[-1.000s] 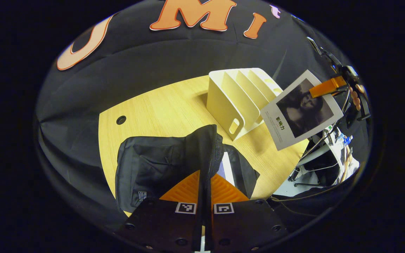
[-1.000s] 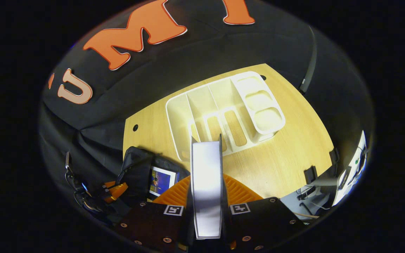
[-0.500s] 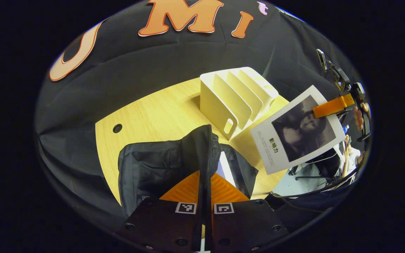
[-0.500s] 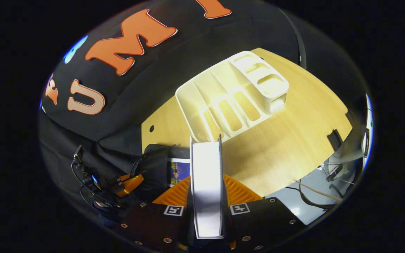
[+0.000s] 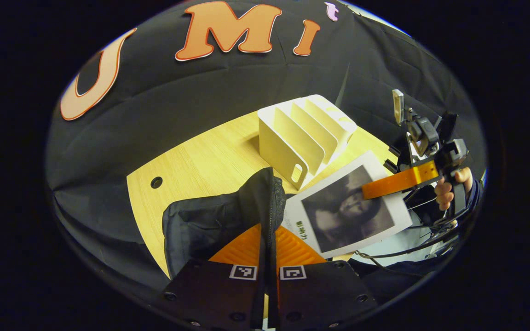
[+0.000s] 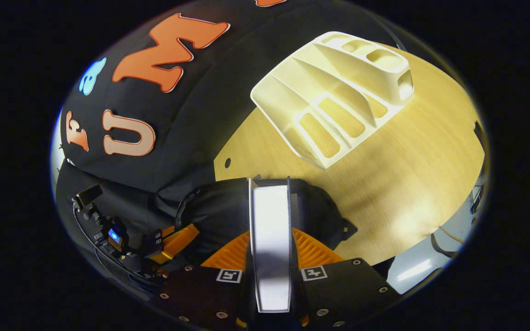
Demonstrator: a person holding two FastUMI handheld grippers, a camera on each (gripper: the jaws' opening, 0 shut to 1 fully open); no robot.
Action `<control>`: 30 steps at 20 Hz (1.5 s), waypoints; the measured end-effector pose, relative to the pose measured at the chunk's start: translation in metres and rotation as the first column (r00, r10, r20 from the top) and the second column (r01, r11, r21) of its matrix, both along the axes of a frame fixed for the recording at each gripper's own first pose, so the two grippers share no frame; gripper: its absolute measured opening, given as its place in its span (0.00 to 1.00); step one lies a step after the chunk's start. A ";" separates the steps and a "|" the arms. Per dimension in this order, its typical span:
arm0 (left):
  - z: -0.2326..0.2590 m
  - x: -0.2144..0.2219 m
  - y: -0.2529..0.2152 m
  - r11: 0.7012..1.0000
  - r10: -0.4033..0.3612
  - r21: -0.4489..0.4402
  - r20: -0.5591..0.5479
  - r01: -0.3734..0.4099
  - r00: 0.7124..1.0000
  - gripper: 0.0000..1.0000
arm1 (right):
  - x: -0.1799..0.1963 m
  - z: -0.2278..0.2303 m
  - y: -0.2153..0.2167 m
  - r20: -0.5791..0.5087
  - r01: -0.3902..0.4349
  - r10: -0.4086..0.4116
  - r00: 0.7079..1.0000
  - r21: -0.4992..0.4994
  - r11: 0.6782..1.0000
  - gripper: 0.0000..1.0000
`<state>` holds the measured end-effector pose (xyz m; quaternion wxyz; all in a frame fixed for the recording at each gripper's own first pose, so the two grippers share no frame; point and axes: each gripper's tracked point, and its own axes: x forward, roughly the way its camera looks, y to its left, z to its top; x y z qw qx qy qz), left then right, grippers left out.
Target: Open the schoolbag, grab two books from the bookshelf and put them into the schoolbag.
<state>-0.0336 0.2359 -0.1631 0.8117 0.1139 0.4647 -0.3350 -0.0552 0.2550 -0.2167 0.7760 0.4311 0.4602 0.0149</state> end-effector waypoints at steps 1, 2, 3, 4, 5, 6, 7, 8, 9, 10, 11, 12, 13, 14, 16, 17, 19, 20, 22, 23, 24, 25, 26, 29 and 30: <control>0.001 -0.001 -0.001 1.000 -0.005 -0.008 -0.002 0.005 1.000 0.04 | 0.005 -0.004 0.008 0.007 0.012 -0.012 1.000 0.023 1.000 0.31; 0.002 -0.001 -0.001 1.000 -0.012 -0.010 0.001 0.012 1.000 0.04 | 0.010 -0.008 0.016 0.014 0.011 -0.011 1.000 0.047 0.999 0.31; 0.003 -0.001 0.000 1.000 -0.015 -0.008 0.002 0.015 1.000 0.05 | 0.018 -0.012 0.025 0.025 0.015 -0.016 1.000 0.064 0.998 0.31; 0.003 -0.002 -0.001 1.000 -0.019 -0.010 0.005 0.019 1.000 0.04 | 0.023 -0.015 0.034 0.035 0.001 -0.003 0.999 0.076 0.997 0.31; 0.003 -0.002 -0.001 1.000 -0.023 -0.014 0.004 0.023 1.000 0.04 | 0.026 -0.021 0.043 0.041 -0.009 0.006 0.999 0.082 0.997 0.31; 0.005 -0.003 -0.001 0.999 -0.028 -0.019 0.003 0.028 1.000 0.04 | 0.029 -0.027 0.052 0.042 -0.028 0.024 0.999 0.086 0.996 0.31; 0.005 -0.004 -0.003 0.999 -0.030 -0.028 -0.002 0.030 1.000 0.04 | 0.033 -0.030 0.061 0.056 -0.030 0.025 0.998 0.104 0.994 0.31; 0.006 -0.005 -0.007 0.999 -0.034 -0.041 -0.004 0.034 0.999 0.04 | 0.038 -0.035 0.069 0.058 -0.031 0.024 0.998 0.117 0.993 0.31; 0.007 -0.004 -0.011 0.998 -0.037 -0.051 -0.003 0.037 0.999 0.04 | 0.042 -0.037 0.074 0.066 -0.030 0.022 0.998 0.130 0.991 0.31; 0.009 -0.006 -0.013 0.998 -0.042 -0.055 -0.002 0.042 0.999 0.04 | 0.042 -0.043 0.078 0.068 -0.027 0.018 0.998 0.144 0.989 0.31; 0.009 -0.007 -0.015 0.997 -0.053 -0.061 -0.002 0.053 0.999 0.04 | 0.042 -0.050 0.086 0.057 -0.032 0.023 0.998 0.164 0.986 0.31; 0.008 -0.006 -0.018 0.996 -0.062 -0.060 0.001 0.062 0.998 0.04 | 0.042 -0.057 0.093 0.048 -0.034 0.025 0.999 0.177 0.984 0.31; 0.008 -0.006 -0.020 0.996 -0.070 -0.062 0.002 0.070 0.998 0.04 | 0.045 -0.058 0.099 0.052 -0.023 0.014 0.999 0.196 0.980 0.31; 0.008 -0.007 -0.022 0.995 -0.077 -0.064 0.006 0.077 0.997 0.04 | 0.047 -0.062 0.103 0.050 -0.016 0.005 0.999 0.210 0.978 0.31; 0.009 -0.008 -0.024 0.995 -0.078 -0.069 0.009 0.078 0.997 0.04 | 0.051 -0.068 0.109 0.052 -0.014 0.003 0.999 0.221 0.975 0.31; 0.009 -0.008 -0.026 0.994 -0.077 -0.073 0.010 0.078 0.997 0.04 | 0.053 -0.069 0.112 0.059 -0.018 0.005 0.998 0.221 0.975 0.31; 0.009 -0.008 -0.024 0.994 -0.070 -0.078 0.015 0.071 0.997 0.04 | 0.055 -0.073 0.117 0.053 -0.027 0.016 0.998 0.222 0.975 0.32; 0.010 -0.008 -0.022 0.995 -0.059 -0.081 0.015 0.060 0.998 0.04 | 0.055 -0.074 0.117 0.049 -0.028 0.018 0.999 0.220 0.975 0.32; 0.011 -0.010 -0.020 0.995 -0.043 -0.088 0.012 0.044 0.999 0.04 | 0.052 -0.076 0.116 0.019 -0.036 0.033 0.999 0.185 0.982 0.34; 0.010 -0.008 -0.016 0.996 -0.038 -0.078 0.020 0.040 0.999 0.04 | 0.044 -0.083 0.111 -0.020 -0.053 0.056 0.998 0.122 0.991 0.28; 0.008 -0.006 -0.011 0.997 -0.031 -0.066 0.027 0.033 0.999 0.04 | 0.038 -0.089 0.106 -0.046 -0.079 0.082 0.996 0.067 0.995 0.43; 0.007 -0.005 -0.009 0.998 -0.024 -0.065 0.027 0.026 0.999 0.04 | 0.035 -0.088 0.104 -0.052 -0.102 0.104 0.993 0.037 0.994 0.53; 0.006 -0.008 -0.010 0.997 -0.016 -0.076 0.022 0.018 1.000 0.04 | 0.031 -0.087 0.103 -0.058 -0.122 0.123 0.991 0.020 0.992 0.56; 0.000 -0.011 -0.011 0.996 -0.004 -0.085 0.015 0.005 1.000 0.05 | 0.020 -0.075 0.087 -0.061 -0.137 0.134 0.989 -0.037 0.990 0.77; -0.001 -0.012 -0.011 0.996 0.003 -0.089 0.011 -0.002 1.000 0.05 | 0.020 -0.068 0.082 -0.049 -0.127 0.125 0.991 -0.041 0.991 0.81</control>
